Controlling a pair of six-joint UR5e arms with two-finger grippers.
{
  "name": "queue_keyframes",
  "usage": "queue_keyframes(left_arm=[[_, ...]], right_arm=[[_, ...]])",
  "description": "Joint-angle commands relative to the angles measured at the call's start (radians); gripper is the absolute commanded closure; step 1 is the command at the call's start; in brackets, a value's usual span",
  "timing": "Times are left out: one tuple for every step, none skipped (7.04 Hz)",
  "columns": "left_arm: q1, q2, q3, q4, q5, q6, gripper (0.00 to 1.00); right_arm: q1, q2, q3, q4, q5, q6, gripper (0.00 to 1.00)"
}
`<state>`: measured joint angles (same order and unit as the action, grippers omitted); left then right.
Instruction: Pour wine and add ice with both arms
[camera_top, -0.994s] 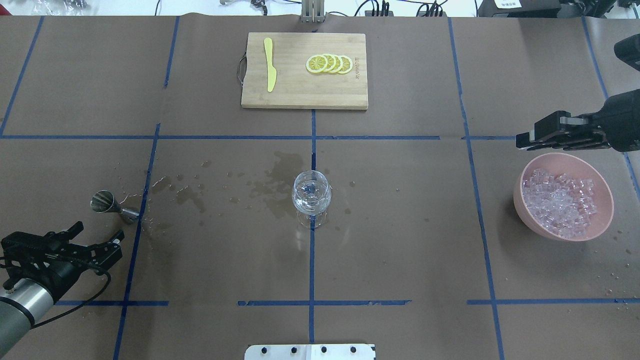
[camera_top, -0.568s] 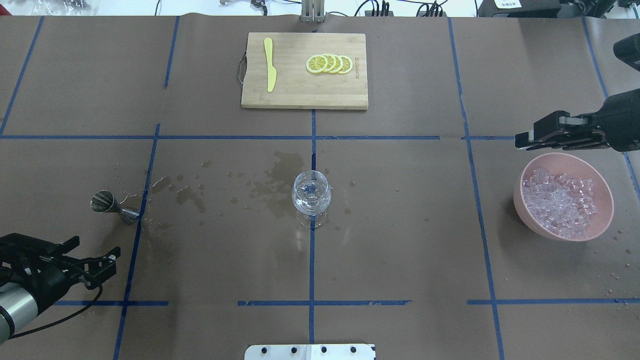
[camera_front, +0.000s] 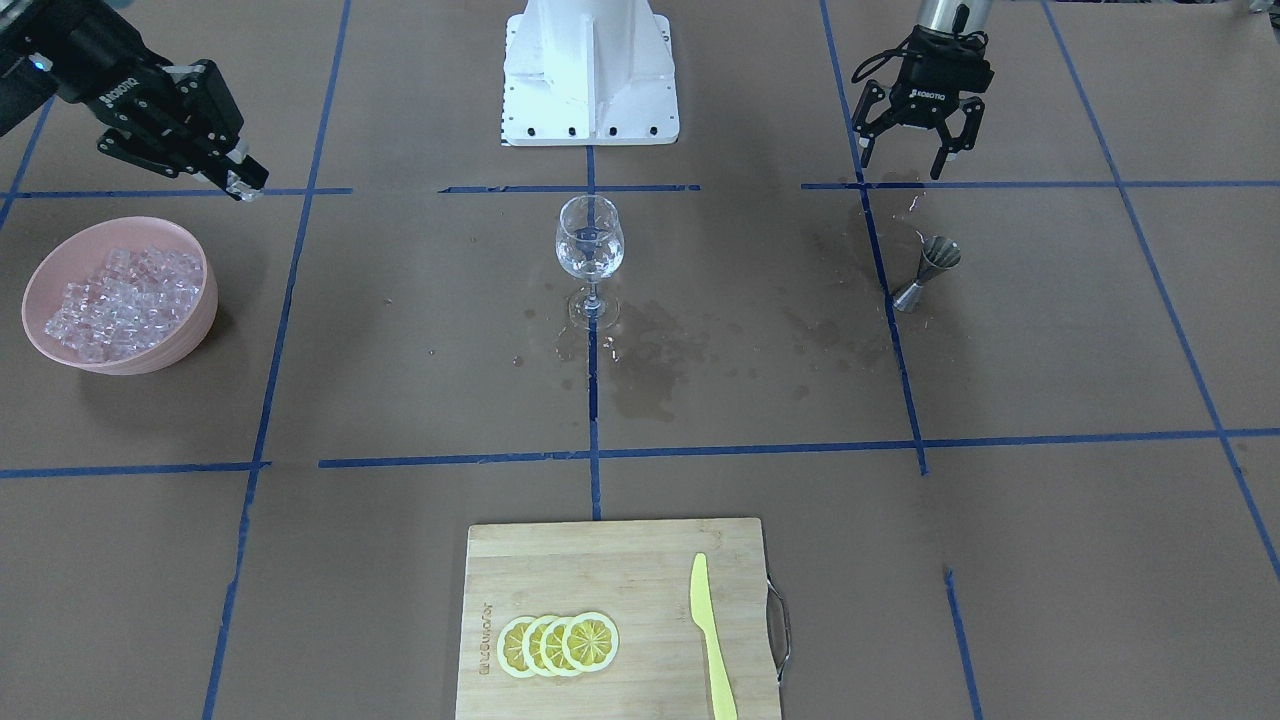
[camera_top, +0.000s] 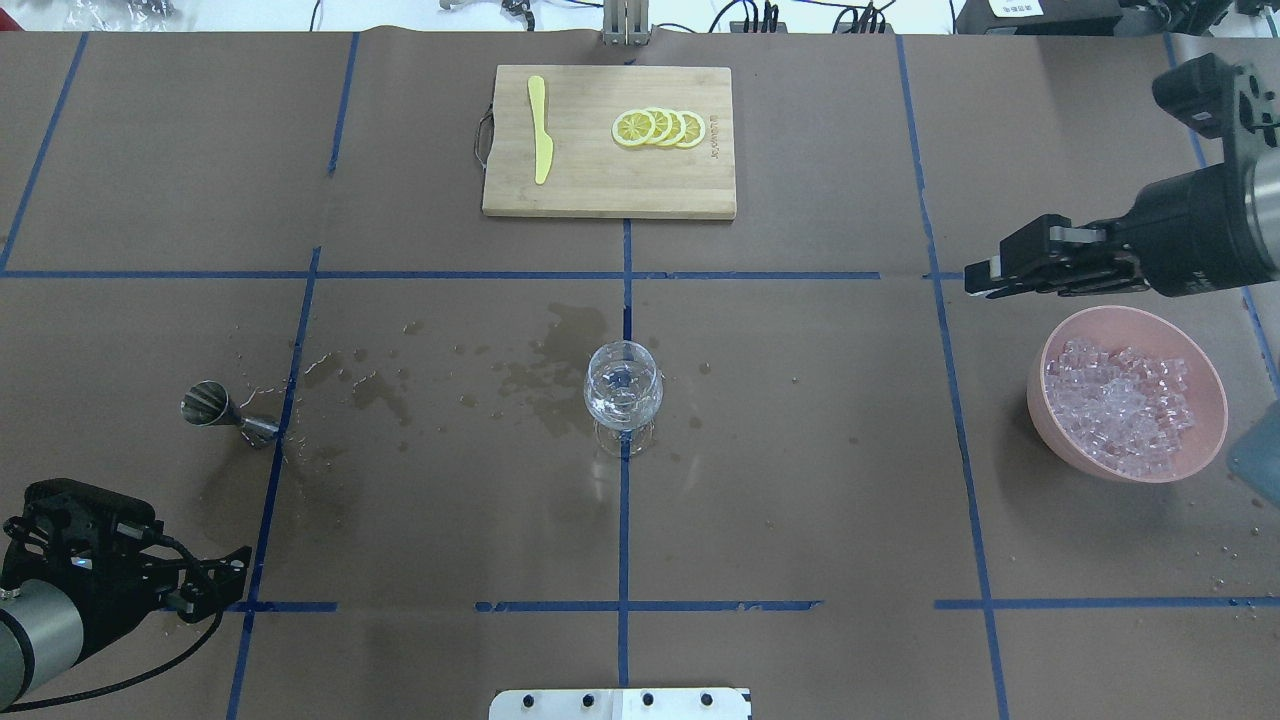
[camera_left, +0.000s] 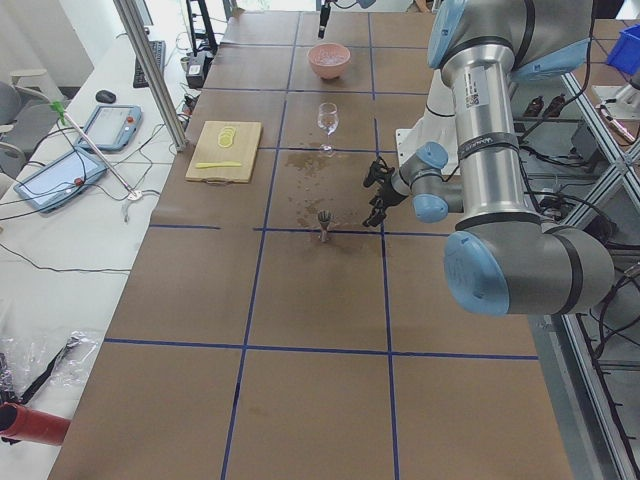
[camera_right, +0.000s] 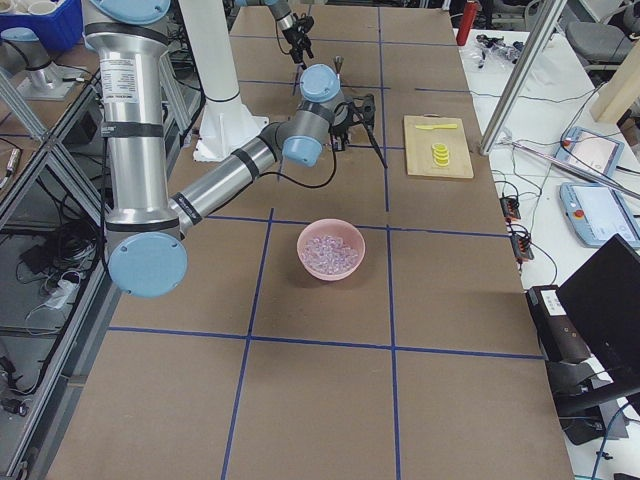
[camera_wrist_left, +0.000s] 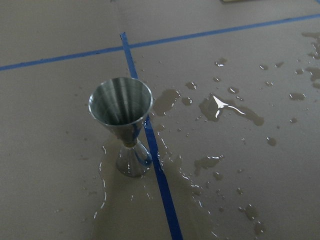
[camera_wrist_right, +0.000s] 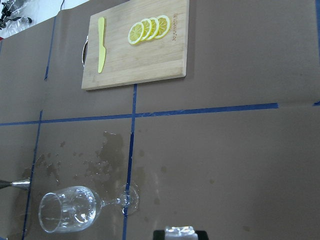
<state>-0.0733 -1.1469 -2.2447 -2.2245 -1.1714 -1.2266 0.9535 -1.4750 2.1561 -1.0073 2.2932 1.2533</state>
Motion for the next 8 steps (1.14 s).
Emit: queue_keyframes(left_arm=[[-0.016,0.012,-0.039,0.028,-0.083,0.003,0.00],[-0.025,0.015,-0.055,0.029,-0.105,0.009,0.00],[-0.066,0.016,-0.061,0.035,-0.182,0.015,0.00],[-0.112,0.016,-0.084,0.078,-0.253,0.053,0.00],[-0.181,0.015,-0.131,0.147,-0.324,0.126,0.00],[-0.241,0.004,-0.171,0.213,-0.411,0.174,0.00],[-0.323,-0.001,-0.194,0.251,-0.485,0.259,0.00],[-0.386,-0.004,-0.199,0.261,-0.532,0.304,0.00]], right_arm=[[-0.091,0.133,-0.010,-0.095,-0.067,0.029,1.00],[-0.140,0.233,-0.010,-0.219,-0.124,0.031,1.00],[-0.191,0.292,-0.012,-0.281,-0.177,0.041,1.00],[-0.231,0.312,-0.013,-0.292,-0.225,0.061,1.00],[-0.272,0.346,-0.033,-0.294,-0.273,0.072,1.00],[-0.304,0.381,-0.057,-0.295,-0.312,0.087,1.00],[-0.324,0.404,-0.076,-0.295,-0.336,0.089,1.00],[-0.347,0.421,-0.090,-0.297,-0.357,0.090,1.00]])
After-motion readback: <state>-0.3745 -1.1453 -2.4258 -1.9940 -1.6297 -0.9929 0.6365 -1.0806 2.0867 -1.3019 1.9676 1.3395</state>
